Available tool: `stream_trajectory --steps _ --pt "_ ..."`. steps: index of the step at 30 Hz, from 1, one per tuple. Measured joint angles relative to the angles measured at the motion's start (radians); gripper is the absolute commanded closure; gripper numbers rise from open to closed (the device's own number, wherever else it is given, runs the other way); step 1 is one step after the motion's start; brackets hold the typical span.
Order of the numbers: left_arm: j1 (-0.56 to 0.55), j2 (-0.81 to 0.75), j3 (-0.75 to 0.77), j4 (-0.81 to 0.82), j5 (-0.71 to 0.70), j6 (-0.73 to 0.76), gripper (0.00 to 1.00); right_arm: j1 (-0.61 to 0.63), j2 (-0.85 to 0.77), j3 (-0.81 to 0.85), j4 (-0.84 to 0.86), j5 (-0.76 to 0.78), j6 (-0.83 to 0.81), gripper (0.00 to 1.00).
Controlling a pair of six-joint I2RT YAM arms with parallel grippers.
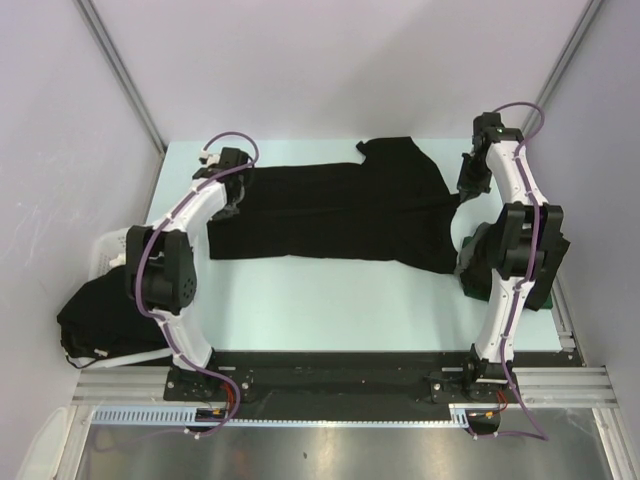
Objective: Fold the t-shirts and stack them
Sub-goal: Fold the flattened tshirt in 1/3 of the way
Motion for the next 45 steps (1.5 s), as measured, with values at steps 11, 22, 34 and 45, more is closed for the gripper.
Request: stream_trajectory --steps 11,22,34,45 --pt "0.002 0.087 0.075 0.002 0.005 0.018 1.00 -0.004 0.037 0.004 0.000 0.002 0.000 1.00" --pt "0.003 0.196 0.177 -0.001 0.031 0.023 0.99 -0.006 0.061 0.017 0.000 0.018 -0.003 0.93" --pt "0.026 0.223 0.190 -0.023 0.045 0.041 0.54 0.012 0.069 0.017 0.015 0.093 -0.019 0.76" --pt "0.026 0.239 0.202 -0.025 0.056 0.050 0.43 0.045 0.064 0.010 0.050 0.103 -0.019 0.75"
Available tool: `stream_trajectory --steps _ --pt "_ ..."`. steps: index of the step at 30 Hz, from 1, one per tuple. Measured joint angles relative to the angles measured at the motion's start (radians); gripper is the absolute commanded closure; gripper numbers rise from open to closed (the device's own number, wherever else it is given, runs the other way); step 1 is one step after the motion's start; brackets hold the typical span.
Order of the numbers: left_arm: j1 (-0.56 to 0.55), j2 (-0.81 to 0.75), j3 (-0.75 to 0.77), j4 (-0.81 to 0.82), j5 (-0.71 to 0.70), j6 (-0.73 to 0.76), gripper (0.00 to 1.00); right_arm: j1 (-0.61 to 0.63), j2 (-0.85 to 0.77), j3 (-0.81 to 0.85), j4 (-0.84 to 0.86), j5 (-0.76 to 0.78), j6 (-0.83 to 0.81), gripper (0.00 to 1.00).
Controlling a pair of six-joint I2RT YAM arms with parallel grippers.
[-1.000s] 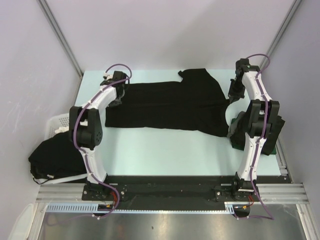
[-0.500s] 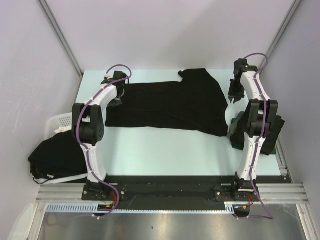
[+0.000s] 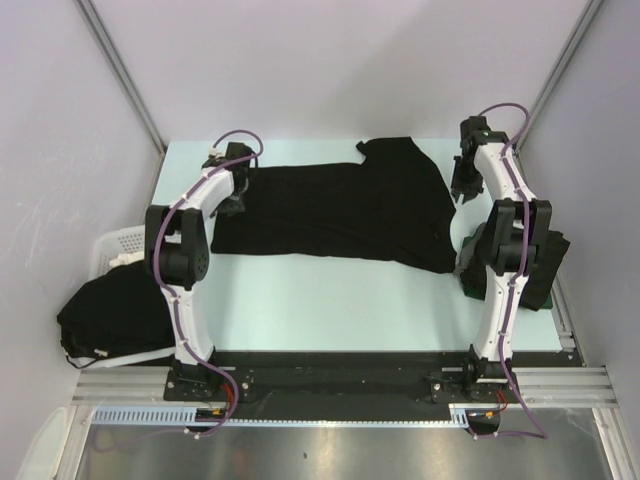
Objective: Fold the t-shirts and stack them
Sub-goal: Fold the flattened tshirt in 1/3 of the way
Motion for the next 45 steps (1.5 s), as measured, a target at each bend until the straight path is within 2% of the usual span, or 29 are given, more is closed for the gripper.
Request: stream_trajectory --steps 8,13,20,32,37,45 --pt "0.000 -0.005 0.001 0.001 0.014 0.001 0.44 0.108 -0.011 -0.008 0.044 -0.044 0.002 0.74" --pt "-0.003 -0.077 -0.043 0.013 0.048 -0.001 0.44 0.161 -0.009 0.000 0.049 -0.079 0.005 0.74" --pt "-0.044 -0.224 -0.187 0.043 0.094 -0.002 0.44 0.143 0.029 0.031 0.062 -0.083 -0.003 0.73" --pt "-0.173 -0.314 -0.328 0.072 0.196 -0.009 0.43 0.080 0.086 0.084 0.079 -0.098 -0.006 0.71" --pt "-0.197 -0.383 -0.336 0.081 0.219 -0.011 0.43 0.082 0.117 0.106 0.102 -0.121 -0.008 0.70" --pt "-0.202 -0.382 -0.336 0.086 0.227 -0.011 0.43 0.085 0.147 0.106 0.132 -0.163 -0.008 0.69"
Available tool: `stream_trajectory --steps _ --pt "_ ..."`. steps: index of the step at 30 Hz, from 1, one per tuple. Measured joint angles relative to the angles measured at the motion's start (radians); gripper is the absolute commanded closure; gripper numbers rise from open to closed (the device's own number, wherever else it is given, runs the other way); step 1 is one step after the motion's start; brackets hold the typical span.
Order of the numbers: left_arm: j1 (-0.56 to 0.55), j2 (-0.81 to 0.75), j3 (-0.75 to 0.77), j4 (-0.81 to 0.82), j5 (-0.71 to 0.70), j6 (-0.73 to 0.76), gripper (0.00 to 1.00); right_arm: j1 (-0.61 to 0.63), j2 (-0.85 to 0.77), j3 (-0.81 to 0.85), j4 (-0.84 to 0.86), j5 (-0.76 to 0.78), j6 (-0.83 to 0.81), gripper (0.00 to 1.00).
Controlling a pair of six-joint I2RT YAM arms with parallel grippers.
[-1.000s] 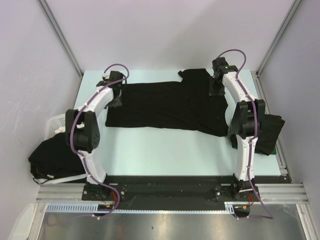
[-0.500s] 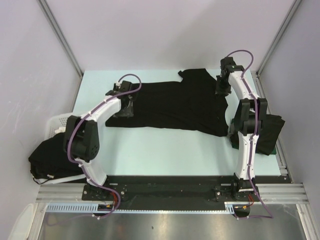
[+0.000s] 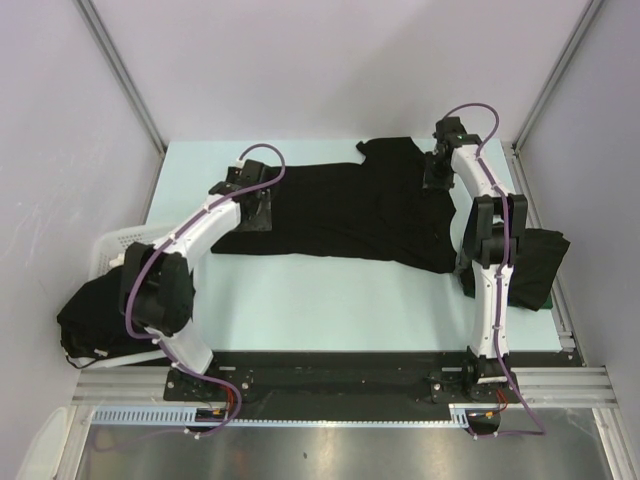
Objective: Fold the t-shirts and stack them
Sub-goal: Fold the flattened tshirt in 1/3 of the way
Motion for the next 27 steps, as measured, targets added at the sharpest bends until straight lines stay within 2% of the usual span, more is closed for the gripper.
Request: stream_trajectory --steps 14,27 --pt "-0.037 0.176 0.161 -0.054 0.006 0.000 0.43 -0.001 0.012 0.004 0.041 -0.085 0.001 0.68" --pt "-0.052 0.202 0.201 -0.068 0.006 0.000 0.42 0.037 0.093 0.068 0.056 -0.145 0.008 0.67"
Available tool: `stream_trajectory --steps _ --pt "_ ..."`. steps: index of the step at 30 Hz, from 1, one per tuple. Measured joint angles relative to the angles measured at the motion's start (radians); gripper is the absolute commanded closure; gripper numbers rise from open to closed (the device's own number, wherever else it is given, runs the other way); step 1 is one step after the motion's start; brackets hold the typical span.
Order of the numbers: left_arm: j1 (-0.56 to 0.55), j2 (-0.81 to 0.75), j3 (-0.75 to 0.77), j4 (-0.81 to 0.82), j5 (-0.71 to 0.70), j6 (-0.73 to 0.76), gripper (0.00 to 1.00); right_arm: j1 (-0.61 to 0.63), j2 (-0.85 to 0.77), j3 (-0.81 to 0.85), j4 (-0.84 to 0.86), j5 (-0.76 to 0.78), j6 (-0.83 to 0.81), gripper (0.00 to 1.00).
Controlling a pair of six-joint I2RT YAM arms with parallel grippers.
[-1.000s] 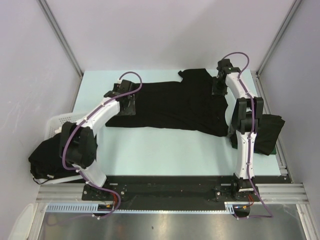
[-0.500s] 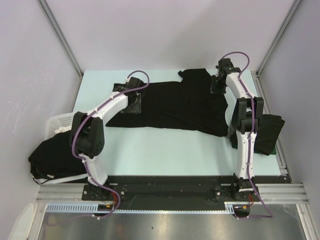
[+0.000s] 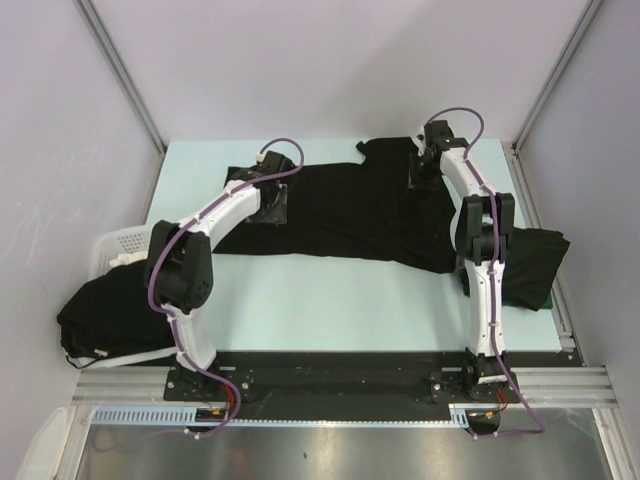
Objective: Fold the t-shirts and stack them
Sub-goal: Fold the flattened tshirt in 1/3 of the way
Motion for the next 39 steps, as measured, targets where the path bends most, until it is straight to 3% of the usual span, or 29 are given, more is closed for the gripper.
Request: stream_trajectory --steps 39 --pt "0.000 -0.015 -0.037 0.005 0.000 0.000 0.42 0.009 0.017 -0.002 0.006 0.016 -0.024 0.67"
